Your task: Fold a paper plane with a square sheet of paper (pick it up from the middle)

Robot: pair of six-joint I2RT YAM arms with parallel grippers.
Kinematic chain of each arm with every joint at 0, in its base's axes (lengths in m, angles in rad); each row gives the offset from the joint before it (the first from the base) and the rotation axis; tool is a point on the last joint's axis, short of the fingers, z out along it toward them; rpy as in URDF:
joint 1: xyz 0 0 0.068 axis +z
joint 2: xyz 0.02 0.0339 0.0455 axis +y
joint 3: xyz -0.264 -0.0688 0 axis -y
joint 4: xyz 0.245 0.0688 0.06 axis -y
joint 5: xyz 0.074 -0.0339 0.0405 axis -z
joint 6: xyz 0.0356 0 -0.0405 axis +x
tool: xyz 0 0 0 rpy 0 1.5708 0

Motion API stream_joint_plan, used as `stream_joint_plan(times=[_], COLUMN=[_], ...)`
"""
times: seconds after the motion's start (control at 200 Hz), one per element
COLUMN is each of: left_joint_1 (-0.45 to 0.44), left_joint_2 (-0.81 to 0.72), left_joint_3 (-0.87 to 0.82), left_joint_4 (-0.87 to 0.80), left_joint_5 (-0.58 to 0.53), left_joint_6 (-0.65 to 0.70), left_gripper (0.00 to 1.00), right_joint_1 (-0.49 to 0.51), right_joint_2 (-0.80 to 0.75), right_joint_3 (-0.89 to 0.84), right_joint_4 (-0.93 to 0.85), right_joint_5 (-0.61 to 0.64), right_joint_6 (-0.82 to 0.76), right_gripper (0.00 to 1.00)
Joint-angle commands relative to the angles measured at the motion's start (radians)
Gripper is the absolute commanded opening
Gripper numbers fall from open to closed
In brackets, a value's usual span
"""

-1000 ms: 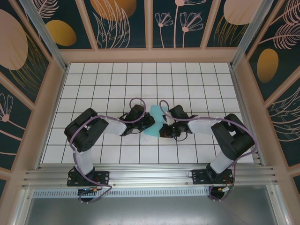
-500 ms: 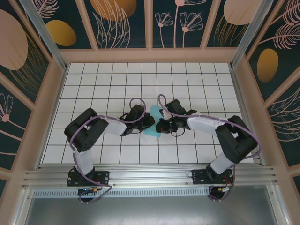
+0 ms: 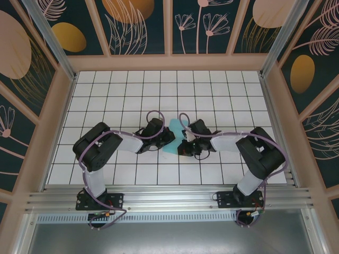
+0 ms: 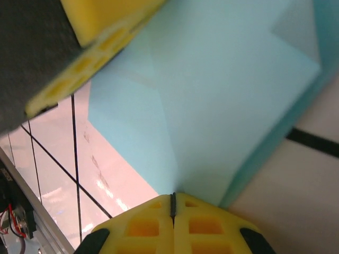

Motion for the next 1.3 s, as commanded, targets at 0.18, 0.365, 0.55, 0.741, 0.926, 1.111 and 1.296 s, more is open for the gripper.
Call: stream_joint_plan(times=[0.18, 0.365, 0.55, 0.741, 0.926, 1.111, 1.296], left_joint_1=[0.006, 0.007, 0.006, 0.006, 0.006, 0.007, -0.001], left_joint_2=[0.039, 0.033, 0.033, 0.008, -0.062, -0.144, -0.075], left_joint_3=[-0.024, -0.024, -0.021, -0.02, 0.002, -0.041, -0.048], left_joint_4=[-0.085, -0.081, -0.077, -0.064, -0.082, -0.026, 0.064], left_joint_5=[-0.017, -0.012, -0.004, -0.004, -0.005, 0.052, 0.154], left_joint_6=[0.003, 0.005, 0.004, 0.015, 0.056, 0.055, 0.013], left_gripper=[0.08, 0.08, 0.08, 0.11, 0.17, 0.18, 0.09], right_joint_1=[-0.027, -0.027, -0.027, -0.032, -0.034, -0.034, -0.034], right_joint_2=[-0.091, -0.114, 0.017, 0.087, 0.104, 0.099, 0.109], right_joint_3=[-0.033, 0.067, 0.118, 0.055, 0.016, 0.02, 0.047], right_joint_4=[-0.119, -0.074, -0.043, -0.05, -0.037, -0.03, -0.035], right_joint_5=[-0.042, -0.059, -0.024, 0.032, 0.045, 0.049, 0.059], right_joint_6=[0.021, 0.038, 0.037, 0.028, 0.039, 0.05, 0.052], right_gripper=[0.03, 0.03, 0.03, 0.02, 0.0, 0.0, 0.0])
